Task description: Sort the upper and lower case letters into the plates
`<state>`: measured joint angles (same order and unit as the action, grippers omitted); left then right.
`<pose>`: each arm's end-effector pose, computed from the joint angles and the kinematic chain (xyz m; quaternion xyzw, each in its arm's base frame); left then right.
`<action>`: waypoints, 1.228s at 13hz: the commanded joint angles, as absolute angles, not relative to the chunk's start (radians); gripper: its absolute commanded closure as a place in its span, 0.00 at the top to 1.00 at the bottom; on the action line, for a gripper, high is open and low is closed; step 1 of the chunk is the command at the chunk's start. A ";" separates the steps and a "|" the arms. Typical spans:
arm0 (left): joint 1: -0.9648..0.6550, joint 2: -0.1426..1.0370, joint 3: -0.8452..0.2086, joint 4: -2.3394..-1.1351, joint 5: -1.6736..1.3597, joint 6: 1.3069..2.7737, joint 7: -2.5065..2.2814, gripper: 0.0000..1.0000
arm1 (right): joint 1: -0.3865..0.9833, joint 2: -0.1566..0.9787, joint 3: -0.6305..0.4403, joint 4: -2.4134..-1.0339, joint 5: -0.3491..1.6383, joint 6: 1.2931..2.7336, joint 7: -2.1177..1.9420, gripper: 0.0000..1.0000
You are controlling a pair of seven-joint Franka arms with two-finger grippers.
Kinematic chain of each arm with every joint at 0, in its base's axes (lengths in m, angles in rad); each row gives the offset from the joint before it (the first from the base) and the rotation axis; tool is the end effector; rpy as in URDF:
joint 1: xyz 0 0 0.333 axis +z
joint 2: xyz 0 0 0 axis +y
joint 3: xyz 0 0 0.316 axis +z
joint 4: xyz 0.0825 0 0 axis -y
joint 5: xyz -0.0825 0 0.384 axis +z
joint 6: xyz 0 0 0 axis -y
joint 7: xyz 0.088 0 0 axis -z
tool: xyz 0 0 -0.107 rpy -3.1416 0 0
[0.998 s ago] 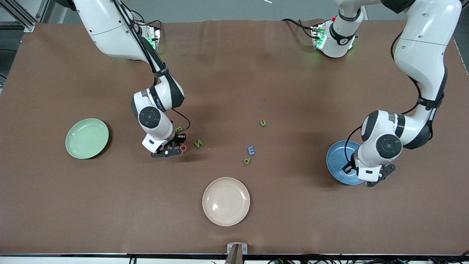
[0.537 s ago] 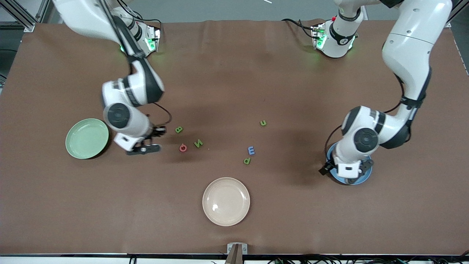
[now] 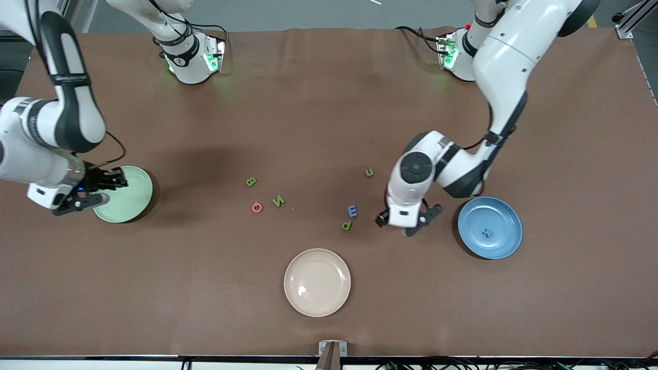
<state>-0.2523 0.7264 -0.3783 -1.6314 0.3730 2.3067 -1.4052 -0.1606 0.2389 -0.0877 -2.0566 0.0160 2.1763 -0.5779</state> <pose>0.5795 -0.3736 0.2170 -0.9533 -0.3015 -0.0162 0.0011 0.5546 -0.1390 0.3115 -0.9854 -0.1595 0.0557 0.0199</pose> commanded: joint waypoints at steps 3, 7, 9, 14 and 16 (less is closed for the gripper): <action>-0.340 0.839 -0.373 -1.490 0.379 2.307 -1.405 0.76 | -0.287 0.308 -0.060 -2.218 0.006 2.526 -0.721 0.18; -0.376 0.862 -0.373 -1.460 0.379 2.307 -1.425 0.70 | -0.302 0.363 -0.060 -2.273 0.008 2.652 -0.723 0.18; -0.393 0.882 -0.373 -1.445 0.377 2.307 -1.437 0.67 | -0.310 0.371 -0.058 -2.289 0.008 2.658 -0.723 0.18; -0.408 0.904 -0.367 -1.428 0.377 2.306 -1.465 0.51 | -0.313 0.379 -0.058 -2.304 0.011 2.661 -0.719 0.26; -0.405 0.904 -0.365 -1.428 0.380 2.306 -1.462 0.44 | -0.310 0.374 -0.058 -2.301 0.011 2.652 -0.715 0.93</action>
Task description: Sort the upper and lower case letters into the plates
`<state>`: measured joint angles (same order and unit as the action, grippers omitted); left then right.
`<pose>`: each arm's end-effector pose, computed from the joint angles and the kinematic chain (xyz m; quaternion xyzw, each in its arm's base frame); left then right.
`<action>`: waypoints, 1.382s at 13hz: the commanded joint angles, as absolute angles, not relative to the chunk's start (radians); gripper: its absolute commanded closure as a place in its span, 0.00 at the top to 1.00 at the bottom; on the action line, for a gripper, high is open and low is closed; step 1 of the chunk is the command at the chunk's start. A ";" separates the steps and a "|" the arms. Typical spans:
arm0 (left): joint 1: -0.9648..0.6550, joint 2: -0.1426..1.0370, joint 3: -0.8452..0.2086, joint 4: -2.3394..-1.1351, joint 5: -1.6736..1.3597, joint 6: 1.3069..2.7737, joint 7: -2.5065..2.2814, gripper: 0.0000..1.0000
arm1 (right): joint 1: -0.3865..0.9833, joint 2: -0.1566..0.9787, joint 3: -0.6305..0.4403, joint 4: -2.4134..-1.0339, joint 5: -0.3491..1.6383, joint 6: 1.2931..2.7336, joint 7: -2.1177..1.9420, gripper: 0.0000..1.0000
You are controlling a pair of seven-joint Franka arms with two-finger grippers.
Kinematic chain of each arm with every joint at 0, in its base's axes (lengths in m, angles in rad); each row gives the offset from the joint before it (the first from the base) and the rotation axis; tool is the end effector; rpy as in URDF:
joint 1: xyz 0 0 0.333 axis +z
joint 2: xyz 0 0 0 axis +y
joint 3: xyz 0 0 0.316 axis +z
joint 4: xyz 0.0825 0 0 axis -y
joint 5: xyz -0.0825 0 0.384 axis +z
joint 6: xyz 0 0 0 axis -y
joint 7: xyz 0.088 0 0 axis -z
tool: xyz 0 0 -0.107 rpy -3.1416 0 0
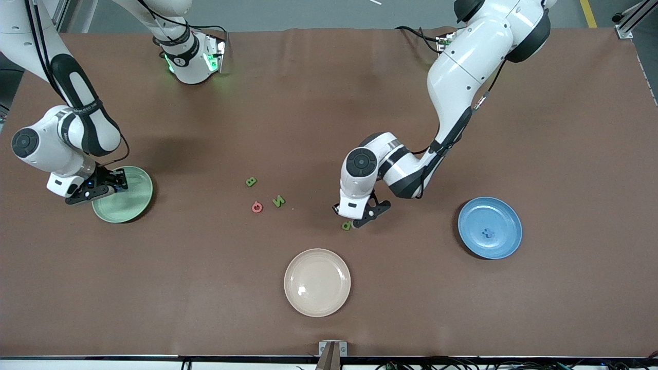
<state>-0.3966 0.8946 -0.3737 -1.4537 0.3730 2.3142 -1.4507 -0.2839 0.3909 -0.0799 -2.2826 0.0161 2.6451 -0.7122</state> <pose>0.5562 -0.4604 0.1767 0.9602 0.2786 0.0040 0.0192 0.4934 -0.1899 0.1795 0.9855 0.1690 -0.0175 0.0030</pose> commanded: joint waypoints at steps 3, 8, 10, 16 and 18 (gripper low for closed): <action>-0.393 0.893 -0.364 -1.430 0.384 2.301 -1.462 0.00 | -0.261 0.295 -0.052 -2.258 0.020 2.506 -0.669 1.00; -0.315 0.803 -0.365 -1.439 0.388 2.134 -1.447 0.00 | -0.025 0.143 -0.052 -2.212 0.020 2.304 -0.269 1.00; -0.264 0.775 -0.371 -1.446 0.390 2.092 -1.419 0.00 | 0.085 0.146 -0.052 -2.210 0.020 2.306 -0.114 1.00; -0.016 0.592 -0.373 -1.676 0.399 2.101 -1.062 0.00 | 0.366 0.244 -0.052 -2.131 0.025 2.341 0.285 1.00; 0.072 0.592 -0.373 -1.710 0.399 2.109 -0.996 0.00 | 0.431 0.340 -0.051 -2.048 0.073 2.356 0.349 1.00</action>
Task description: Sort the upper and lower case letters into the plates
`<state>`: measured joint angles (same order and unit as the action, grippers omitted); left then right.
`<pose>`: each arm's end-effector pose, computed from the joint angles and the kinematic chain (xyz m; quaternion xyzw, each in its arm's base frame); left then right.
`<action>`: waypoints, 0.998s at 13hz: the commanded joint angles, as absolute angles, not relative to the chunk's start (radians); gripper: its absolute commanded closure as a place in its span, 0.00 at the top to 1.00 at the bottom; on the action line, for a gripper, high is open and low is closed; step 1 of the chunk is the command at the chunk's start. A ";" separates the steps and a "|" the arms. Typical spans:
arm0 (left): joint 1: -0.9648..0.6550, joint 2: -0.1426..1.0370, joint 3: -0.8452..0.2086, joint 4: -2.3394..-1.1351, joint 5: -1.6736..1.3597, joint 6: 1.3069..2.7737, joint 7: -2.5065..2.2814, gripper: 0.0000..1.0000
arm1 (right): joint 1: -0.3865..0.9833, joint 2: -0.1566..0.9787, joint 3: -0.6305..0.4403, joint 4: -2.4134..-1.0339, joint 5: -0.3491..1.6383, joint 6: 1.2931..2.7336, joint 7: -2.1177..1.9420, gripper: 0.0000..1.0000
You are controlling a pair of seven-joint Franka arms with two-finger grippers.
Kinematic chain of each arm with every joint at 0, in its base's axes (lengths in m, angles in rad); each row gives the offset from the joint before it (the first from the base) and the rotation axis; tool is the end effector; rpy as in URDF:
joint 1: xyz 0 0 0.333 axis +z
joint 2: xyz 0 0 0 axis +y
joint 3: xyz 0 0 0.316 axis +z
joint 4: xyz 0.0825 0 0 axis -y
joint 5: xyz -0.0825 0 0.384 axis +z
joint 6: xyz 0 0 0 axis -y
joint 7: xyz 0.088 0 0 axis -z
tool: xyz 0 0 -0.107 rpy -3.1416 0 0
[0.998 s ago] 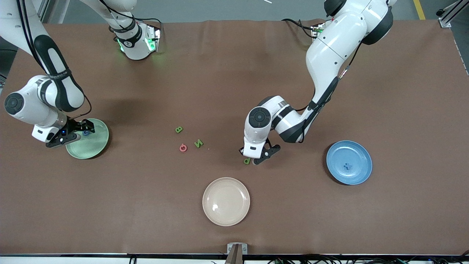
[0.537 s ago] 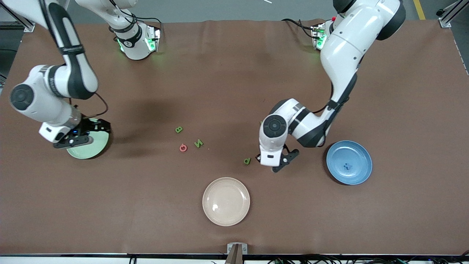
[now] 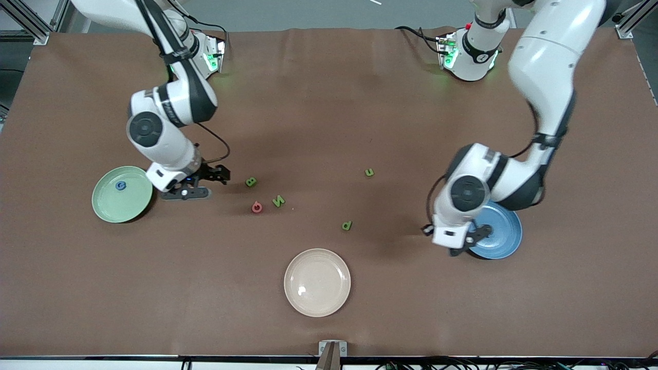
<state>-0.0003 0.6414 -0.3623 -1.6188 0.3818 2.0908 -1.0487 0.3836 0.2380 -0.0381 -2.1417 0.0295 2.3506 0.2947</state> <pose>0.6490 -0.1947 0.2580 -0.9625 -0.2604 0.0111 0.0758 0.5307 0.1917 0.2903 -0.9998 -0.0153 0.0155 0.0010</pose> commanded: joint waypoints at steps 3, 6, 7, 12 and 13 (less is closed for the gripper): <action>0.167 0.610 -0.373 -1.720 0.400 2.114 -0.905 0.09 | 0.471 0.437 -0.052 -1.945 0.156 2.361 0.359 1.00; 0.193 0.621 -0.371 -1.720 0.397 2.125 -0.905 1.00 | 0.479 0.497 -0.052 -1.891 0.156 2.384 0.365 1.00; 0.193 0.618 -0.373 -1.718 0.397 2.125 -0.914 1.00 | 0.488 0.508 -0.054 -1.891 0.156 2.410 0.377 1.00; 0.131 0.632 -0.454 -1.671 0.385 2.118 -1.118 1.00 | 0.512 0.568 -0.054 -1.902 0.153 2.471 0.399 0.90; 0.083 0.653 -0.459 -1.645 0.384 2.123 -1.181 1.00 | 0.512 0.569 -0.054 -1.905 0.153 2.471 0.399 0.85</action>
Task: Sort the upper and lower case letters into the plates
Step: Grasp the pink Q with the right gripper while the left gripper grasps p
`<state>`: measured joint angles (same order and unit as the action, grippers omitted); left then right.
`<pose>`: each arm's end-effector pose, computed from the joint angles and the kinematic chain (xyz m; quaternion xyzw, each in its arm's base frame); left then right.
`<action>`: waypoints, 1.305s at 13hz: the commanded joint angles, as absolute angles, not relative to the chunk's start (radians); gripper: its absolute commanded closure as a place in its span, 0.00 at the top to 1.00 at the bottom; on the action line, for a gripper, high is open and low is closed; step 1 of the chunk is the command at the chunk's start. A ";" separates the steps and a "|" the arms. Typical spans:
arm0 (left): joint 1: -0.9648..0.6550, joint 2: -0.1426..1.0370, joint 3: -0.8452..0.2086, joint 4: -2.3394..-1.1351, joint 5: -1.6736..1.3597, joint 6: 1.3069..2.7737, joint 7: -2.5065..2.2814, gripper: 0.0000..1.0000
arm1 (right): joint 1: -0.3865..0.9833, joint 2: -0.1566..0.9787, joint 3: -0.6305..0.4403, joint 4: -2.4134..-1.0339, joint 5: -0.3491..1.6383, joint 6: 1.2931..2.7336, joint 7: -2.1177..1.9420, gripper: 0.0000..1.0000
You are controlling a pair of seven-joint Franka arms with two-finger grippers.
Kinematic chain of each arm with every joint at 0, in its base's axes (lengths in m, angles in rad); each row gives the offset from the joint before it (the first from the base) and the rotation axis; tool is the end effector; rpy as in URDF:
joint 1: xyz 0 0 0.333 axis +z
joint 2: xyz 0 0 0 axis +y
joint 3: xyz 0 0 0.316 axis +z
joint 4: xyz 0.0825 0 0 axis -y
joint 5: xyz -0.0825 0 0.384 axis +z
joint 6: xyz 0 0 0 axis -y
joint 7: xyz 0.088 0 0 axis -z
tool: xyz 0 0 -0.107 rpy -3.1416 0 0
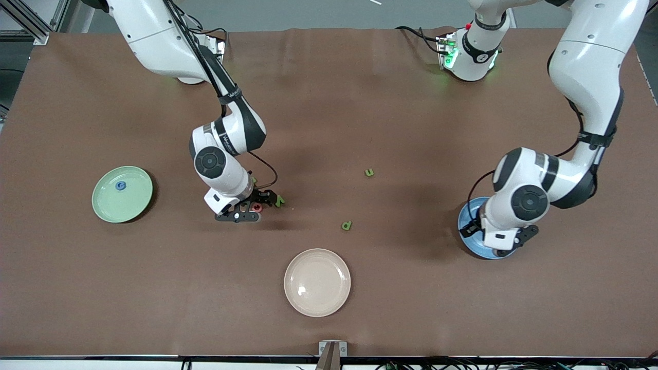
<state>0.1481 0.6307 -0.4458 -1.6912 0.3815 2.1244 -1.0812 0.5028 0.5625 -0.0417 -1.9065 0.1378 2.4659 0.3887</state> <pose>0.6451 -0.1496 0.2482 -0.9504 -0.3045 0.0303 0.0565 0.5636 0.2810 0.2003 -0.9994 0.0144 0.0139 0.0287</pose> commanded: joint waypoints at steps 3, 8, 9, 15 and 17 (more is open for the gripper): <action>-0.085 0.747 -0.456 -1.501 0.351 2.123 -1.374 1.00 | 0.512 0.583 -0.054 -1.904 0.147 2.473 0.399 0.78; -0.242 0.911 -0.449 -1.297 0.344 2.126 -1.636 0.96 | 0.511 0.626 -0.055 -1.902 0.143 2.528 0.397 0.76; -0.268 0.942 -0.449 -1.255 0.345 2.126 -1.696 0.96 | 0.511 0.632 -0.055 -1.902 0.143 2.534 0.397 0.76; -0.363 1.012 -0.404 -1.190 0.344 2.252 -1.862 0.91 | 0.509 0.632 -0.055 -1.898 0.143 2.533 0.397 0.44; -0.385 1.022 -0.384 -1.190 0.342 2.252 -1.882 0.90 | 0.503 0.632 -0.055 -1.896 0.143 2.533 0.391 0.34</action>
<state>-0.3551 0.9935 -0.4080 -1.2319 0.3572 2.2493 -1.8605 0.5041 0.6163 -0.0498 -1.8954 0.1374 2.5190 0.3887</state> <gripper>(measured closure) 0.088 0.595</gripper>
